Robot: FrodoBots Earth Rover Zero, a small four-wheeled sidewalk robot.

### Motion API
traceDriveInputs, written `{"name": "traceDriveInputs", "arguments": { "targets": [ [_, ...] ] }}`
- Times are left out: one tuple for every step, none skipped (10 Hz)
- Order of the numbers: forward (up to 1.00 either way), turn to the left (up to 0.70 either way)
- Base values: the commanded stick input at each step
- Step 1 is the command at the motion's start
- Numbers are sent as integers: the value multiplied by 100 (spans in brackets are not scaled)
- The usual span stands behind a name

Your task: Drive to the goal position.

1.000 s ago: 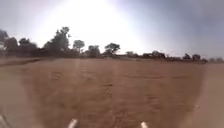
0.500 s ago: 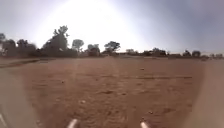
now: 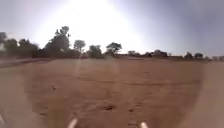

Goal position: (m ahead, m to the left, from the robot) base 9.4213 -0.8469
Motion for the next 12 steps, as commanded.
{"name": "traceDriveInputs", "arguments": {
  "targets": [
    [100,0],
    [100,0],
    [100,0],
    [100,0],
    [100,0],
    [100,0],
    [100,0],
    [100,0],
    [100,0],
    [100,0],
    [100,0],
    [100,0]
  ]
}}
